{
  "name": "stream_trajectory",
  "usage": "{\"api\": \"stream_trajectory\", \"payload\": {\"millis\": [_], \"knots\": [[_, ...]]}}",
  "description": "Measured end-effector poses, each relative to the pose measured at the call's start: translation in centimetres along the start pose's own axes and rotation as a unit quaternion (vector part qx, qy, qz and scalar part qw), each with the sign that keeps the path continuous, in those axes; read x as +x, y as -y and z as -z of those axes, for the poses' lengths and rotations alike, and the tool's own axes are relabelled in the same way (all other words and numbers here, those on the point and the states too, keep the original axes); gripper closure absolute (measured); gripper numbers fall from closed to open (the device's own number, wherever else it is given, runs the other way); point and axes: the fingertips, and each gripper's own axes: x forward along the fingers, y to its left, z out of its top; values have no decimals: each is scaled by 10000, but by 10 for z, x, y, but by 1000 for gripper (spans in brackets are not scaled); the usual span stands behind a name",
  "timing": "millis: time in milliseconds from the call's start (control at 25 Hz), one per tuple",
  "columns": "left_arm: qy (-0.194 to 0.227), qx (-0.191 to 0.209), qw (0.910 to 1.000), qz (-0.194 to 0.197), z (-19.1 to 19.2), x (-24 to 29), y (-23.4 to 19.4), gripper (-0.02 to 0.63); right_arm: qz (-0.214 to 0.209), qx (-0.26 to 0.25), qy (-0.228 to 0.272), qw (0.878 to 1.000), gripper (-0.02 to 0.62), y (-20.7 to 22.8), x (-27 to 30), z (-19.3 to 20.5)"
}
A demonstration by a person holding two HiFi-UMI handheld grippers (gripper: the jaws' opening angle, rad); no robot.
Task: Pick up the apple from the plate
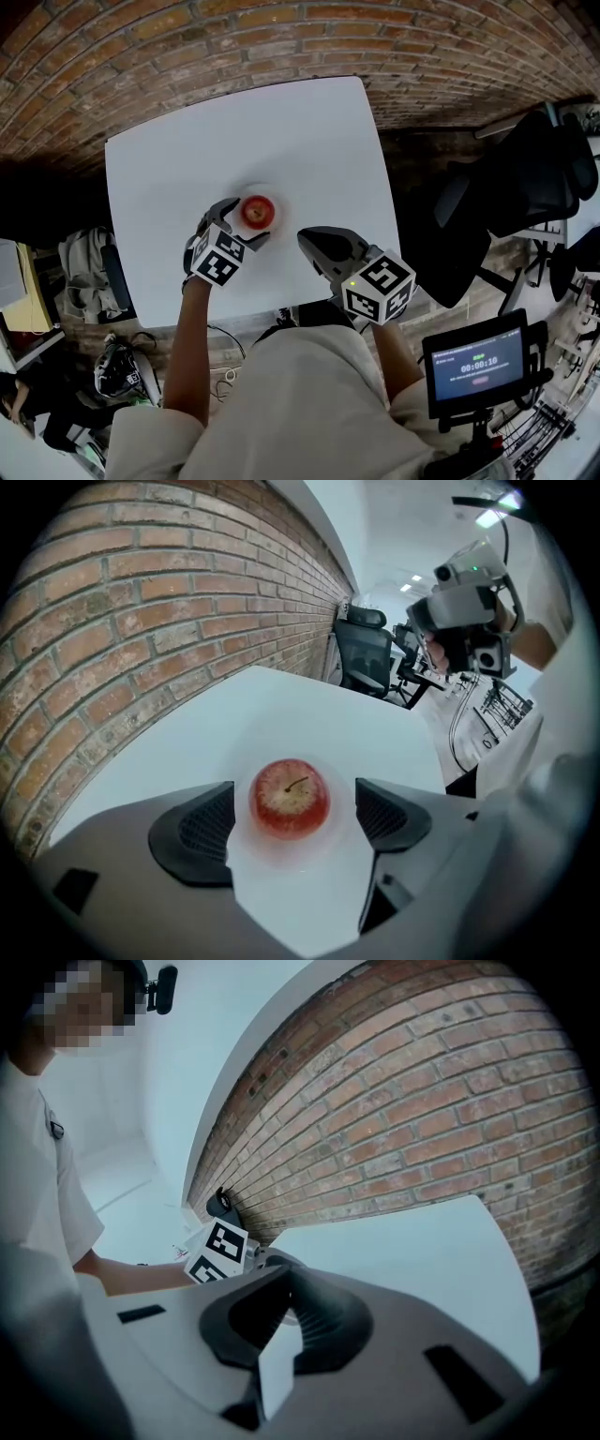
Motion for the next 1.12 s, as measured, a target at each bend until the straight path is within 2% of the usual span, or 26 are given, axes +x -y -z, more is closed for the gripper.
{"api": "stream_trajectory", "payload": {"millis": [280, 480, 800, 1120], "knots": [[-193, 64, 9998, 91, 7, 15, -3, 212, 91, 70, -17, 9999, 594, 9, 0, 3], [-433, 275, 9987, 71, 16, 25, -3, 212, 150, 113, -23, 9998, 594, 12, 1, 3], [-427, 263, 9987, 26, 15, 35, -5, 193, 229, 163, -11, 9996, 594, 18, -2, 8], [-524, 246, 9982, 159, 21, 42, -3, 193, 245, 189, -55, 9995, 594, 18, 1, 10]]}}
